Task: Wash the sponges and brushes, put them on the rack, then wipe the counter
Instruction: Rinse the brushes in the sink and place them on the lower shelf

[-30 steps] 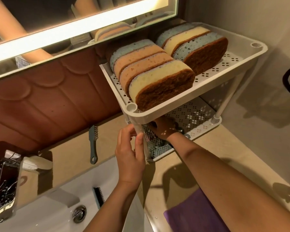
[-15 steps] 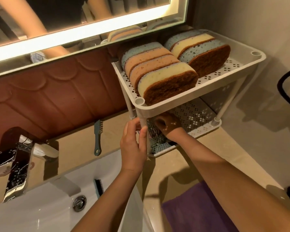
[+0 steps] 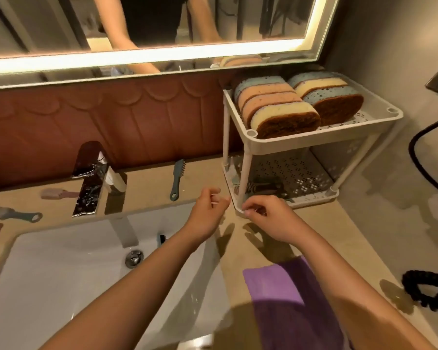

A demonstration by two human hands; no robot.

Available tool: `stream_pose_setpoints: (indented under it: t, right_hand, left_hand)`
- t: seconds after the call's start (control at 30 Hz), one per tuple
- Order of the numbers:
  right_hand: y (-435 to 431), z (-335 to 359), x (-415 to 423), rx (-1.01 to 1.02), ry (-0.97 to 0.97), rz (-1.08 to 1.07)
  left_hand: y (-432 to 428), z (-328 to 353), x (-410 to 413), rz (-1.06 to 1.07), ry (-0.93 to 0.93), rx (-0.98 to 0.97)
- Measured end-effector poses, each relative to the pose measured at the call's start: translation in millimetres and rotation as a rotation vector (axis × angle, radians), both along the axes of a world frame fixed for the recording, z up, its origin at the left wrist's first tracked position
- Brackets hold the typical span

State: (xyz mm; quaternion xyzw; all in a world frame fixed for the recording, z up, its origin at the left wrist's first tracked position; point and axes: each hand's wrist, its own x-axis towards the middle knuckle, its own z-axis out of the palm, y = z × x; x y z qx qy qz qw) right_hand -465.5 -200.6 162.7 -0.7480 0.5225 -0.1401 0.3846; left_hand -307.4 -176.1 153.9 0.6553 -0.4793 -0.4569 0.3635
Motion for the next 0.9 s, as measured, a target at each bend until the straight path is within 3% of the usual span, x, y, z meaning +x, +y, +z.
stream_pose_setpoints:
  t: [0.2, 0.4, 0.67, 0.9]
  right_hand:
    - [47.4, 10.4, 31.1, 0.026, 0.042, 0.110]
    - [90.5, 7.9, 74.2, 0.038, 0.090, 0.269]
    - [135.8, -3.5, 152.9, 0.056, 0.148, 0.474]
    - [180.3, -19.0, 245.6, 0.053, 0.179, 0.644]
  left_hand:
    - [62.2, 5.1, 55.8, -0.255, -0.173, 0.073]
    - [133.0, 7.9, 119.0, -0.305, -0.352, 0.185]
    - [220.3, 0.0, 201.4, -0.132, -0.421, 0.280]
    - [298.4, -31.5, 272.9, 0.156, -0.449, 0.367]
